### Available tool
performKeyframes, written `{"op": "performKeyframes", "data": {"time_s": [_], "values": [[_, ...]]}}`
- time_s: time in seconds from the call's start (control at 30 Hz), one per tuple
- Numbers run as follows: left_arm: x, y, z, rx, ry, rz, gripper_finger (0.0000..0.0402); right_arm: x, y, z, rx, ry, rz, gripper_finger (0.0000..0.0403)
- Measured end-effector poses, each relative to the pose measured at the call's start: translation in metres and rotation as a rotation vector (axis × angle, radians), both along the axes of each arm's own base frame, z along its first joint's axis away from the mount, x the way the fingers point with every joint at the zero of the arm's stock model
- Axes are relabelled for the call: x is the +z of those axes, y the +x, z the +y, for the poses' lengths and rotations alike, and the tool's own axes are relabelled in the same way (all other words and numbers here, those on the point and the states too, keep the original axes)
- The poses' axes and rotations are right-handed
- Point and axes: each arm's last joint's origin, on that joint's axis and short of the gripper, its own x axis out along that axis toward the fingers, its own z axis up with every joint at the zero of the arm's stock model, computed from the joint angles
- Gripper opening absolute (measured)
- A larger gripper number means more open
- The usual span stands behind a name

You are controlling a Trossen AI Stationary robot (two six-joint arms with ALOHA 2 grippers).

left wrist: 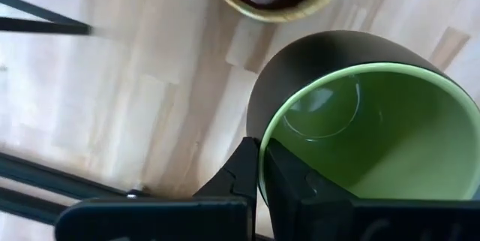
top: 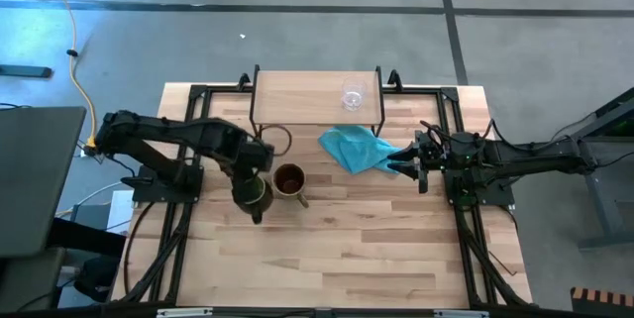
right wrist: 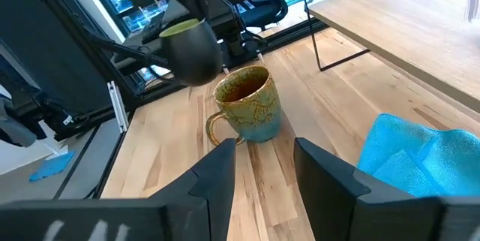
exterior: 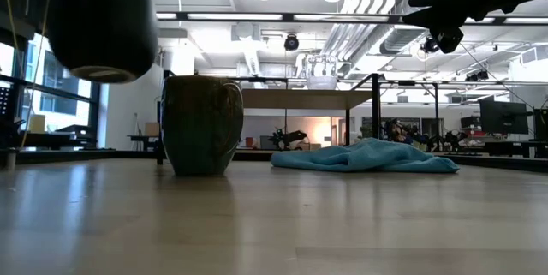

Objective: Stack small to large cups/mugs on shelf
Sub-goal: Put the black mug on the shelf

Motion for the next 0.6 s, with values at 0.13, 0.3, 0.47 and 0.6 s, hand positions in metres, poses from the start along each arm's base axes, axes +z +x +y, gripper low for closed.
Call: {"op": "performKeyframes", "data": {"time_s": [0.13,0.3,0.47,0.6], "values": [[0.013,0.000,0.014,0.009,0.019,-0.033,0.0000,0.000,0.000,0.000,0.000,0.000,0.000,0.0128],[0.025,-0.002,0.033,0.019,0.053,-0.052,0.0000,0.000,0.000,0.000,0.000,0.000,0.000,0.0128],[0.034,0.004,0.053,0.003,0.095,-0.057,0.0000,0.000,0.000,0.000,-0.002,0.008,0.002,0.0128],[0.041,0.013,0.066,-0.025,0.125,-0.051,0.0000,-0.001,0.002,0.000,-0.004,0.016,0.011,0.0128]]}}
